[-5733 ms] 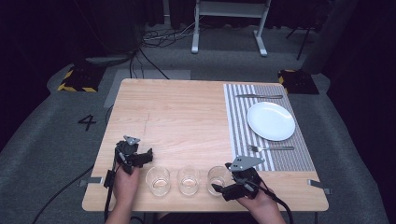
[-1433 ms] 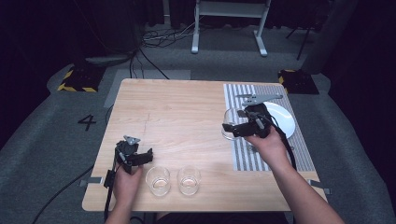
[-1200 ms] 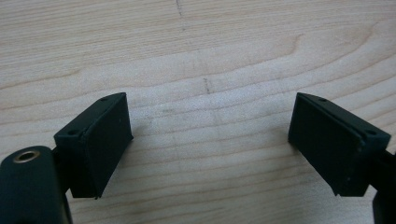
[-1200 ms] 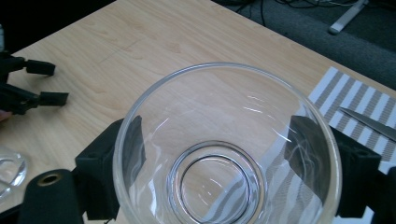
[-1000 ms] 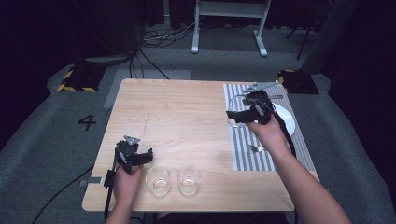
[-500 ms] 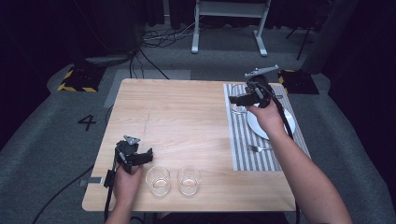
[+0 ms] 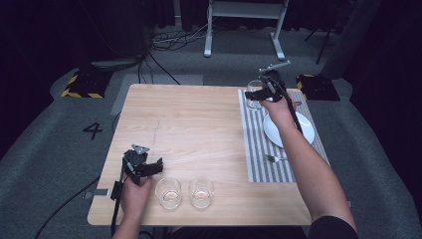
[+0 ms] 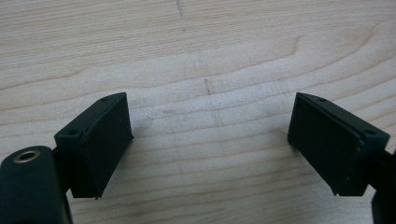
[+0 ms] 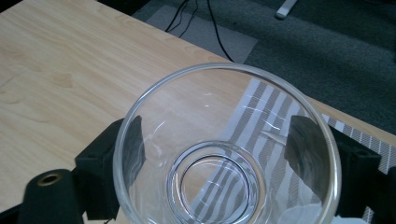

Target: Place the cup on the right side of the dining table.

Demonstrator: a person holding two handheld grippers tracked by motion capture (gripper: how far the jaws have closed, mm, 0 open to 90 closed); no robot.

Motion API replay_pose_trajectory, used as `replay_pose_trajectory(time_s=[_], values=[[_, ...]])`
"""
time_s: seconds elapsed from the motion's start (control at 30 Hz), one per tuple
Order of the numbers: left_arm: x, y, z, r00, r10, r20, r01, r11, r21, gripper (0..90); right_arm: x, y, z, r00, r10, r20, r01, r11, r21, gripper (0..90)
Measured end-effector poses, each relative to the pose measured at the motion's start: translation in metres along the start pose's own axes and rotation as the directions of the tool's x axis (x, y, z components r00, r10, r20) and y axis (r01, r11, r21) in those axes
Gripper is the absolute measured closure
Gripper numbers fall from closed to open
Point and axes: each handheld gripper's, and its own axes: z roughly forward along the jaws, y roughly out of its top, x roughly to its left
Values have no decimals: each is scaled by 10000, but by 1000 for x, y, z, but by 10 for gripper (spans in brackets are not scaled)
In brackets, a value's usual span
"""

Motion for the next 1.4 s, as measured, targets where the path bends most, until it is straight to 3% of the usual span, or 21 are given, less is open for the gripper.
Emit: replay_pose_trajectory(time_s=[0.27, 0.6, 0.9, 1.4], values=[[0, 0, 0, 10000, -2, -1, 2, 10000, -4, 141, -22, 0, 29, 9978, 642, 163, -641, 9979, -65, 180], [0, 0, 0, 10000, 30, -2, -30, 10000, 15, 141, -37, -11, 63, 9936, 1070, 354, -1081, 9937, 295, 180], [0, 0, 0, 10000, 30, -5, -30, 10000, 13, 142, -41, -20, 82, 9888, 1415, 474, -1441, 9879, 576, 180], [0, 0, 0, 10000, 32, -8, -32, 10000, 13, 142, -38, -30, 99, 9859, 1502, 742, -1572, 9825, 999, 180]])
